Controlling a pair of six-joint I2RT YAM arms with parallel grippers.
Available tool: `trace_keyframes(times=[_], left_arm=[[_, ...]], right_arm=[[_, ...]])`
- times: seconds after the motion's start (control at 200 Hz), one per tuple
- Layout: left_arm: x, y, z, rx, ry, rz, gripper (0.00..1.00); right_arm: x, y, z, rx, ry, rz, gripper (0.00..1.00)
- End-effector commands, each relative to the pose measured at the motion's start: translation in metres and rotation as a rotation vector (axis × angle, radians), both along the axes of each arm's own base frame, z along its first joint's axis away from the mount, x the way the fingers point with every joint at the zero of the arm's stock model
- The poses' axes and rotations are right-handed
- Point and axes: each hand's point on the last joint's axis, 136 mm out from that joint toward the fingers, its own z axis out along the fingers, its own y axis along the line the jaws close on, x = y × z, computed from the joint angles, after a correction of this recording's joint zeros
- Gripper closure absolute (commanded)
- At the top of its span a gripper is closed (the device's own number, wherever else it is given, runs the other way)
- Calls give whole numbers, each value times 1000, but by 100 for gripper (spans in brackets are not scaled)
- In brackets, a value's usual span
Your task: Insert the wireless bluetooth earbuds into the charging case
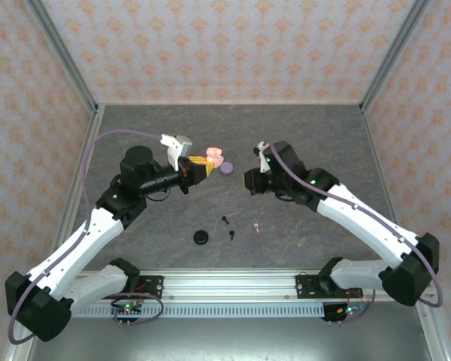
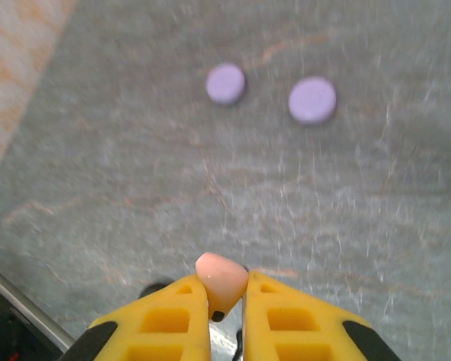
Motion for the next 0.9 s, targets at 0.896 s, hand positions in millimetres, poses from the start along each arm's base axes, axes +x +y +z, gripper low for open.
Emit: trace_keyframes(times=[0.896], left_arm=[[-7,-34,0,-35,5,-147,94]], right_arm=[[0,57,104,264,-228,305,86]])
